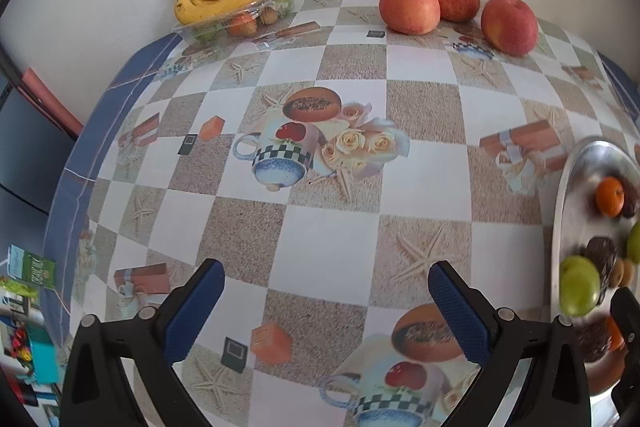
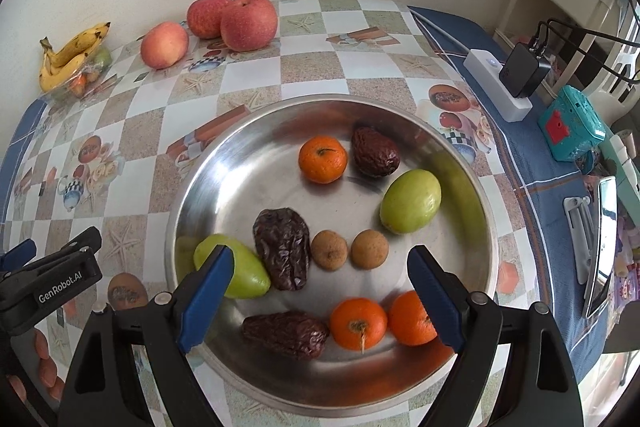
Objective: Organize fruits
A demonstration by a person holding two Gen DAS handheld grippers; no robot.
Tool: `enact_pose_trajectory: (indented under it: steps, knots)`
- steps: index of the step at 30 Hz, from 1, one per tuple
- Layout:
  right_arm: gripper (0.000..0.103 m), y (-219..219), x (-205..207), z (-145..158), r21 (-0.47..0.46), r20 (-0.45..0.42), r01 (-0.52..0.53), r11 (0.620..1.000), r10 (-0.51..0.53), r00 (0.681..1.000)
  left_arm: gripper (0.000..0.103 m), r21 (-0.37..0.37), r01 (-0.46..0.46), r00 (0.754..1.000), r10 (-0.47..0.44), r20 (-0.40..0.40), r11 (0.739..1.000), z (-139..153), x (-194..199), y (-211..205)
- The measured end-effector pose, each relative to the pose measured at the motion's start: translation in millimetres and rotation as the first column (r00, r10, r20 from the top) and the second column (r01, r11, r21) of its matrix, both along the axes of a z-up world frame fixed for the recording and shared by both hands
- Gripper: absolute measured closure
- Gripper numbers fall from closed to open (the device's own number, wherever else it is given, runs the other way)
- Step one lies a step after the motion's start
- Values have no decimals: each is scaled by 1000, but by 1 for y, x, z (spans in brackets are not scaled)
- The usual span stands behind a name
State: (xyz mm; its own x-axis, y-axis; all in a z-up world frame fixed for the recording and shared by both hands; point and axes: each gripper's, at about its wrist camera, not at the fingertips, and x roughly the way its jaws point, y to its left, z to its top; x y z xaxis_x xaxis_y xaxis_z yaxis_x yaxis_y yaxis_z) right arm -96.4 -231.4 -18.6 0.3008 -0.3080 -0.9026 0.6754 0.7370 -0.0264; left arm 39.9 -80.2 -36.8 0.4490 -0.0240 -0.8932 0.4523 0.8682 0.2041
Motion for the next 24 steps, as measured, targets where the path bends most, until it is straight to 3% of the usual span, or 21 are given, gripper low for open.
enact_pose_trajectory:
  steps: [9, 15, 24]
  knots:
    - [14, 29, -13, 10, -31, 4, -42, 999, 42, 999, 0, 22, 46, 999, -46, -1, 999, 8, -20, 26]
    - [14, 46, -28, 18, -47, 24, -54, 997, 56, 998, 0, -35, 13, 999, -15, -34, 999, 22, -32, 48]
    - [14, 60, -52, 33, -65, 71, -40, 997, 45, 996, 0, -71, 79, 996, -77, 34, 994, 47, -60, 59]
